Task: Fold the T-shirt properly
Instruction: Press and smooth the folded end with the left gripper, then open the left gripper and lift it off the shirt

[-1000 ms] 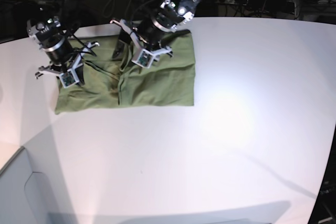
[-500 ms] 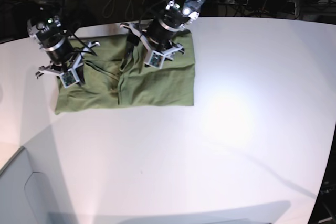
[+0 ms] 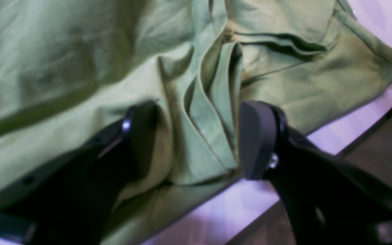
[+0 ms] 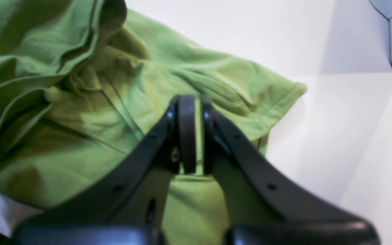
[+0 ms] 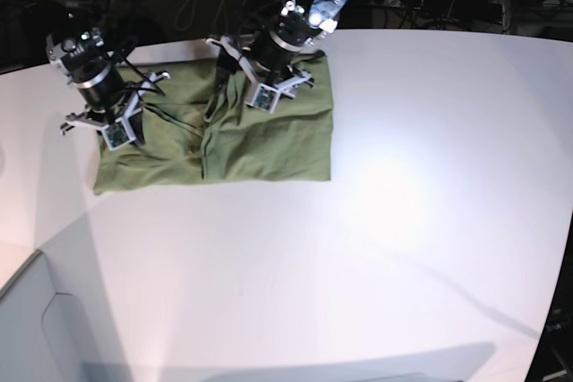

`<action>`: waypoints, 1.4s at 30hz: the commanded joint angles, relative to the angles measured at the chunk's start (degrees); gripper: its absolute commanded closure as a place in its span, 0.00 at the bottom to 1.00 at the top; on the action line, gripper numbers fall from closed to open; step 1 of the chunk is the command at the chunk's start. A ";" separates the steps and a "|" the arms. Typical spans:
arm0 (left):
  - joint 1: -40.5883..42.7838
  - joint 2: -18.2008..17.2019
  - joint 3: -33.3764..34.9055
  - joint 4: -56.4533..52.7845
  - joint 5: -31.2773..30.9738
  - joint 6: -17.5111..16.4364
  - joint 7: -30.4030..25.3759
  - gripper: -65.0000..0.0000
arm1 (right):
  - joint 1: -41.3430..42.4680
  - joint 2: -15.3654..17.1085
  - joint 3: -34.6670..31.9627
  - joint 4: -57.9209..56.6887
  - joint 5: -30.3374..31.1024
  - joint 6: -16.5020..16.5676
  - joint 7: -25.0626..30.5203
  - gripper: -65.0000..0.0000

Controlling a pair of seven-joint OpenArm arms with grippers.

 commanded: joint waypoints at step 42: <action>-8.57 0.67 13.60 -1.42 -0.37 -0.16 -1.17 1.00 | 0.19 0.34 0.33 1.07 1.02 0.43 1.45 1.00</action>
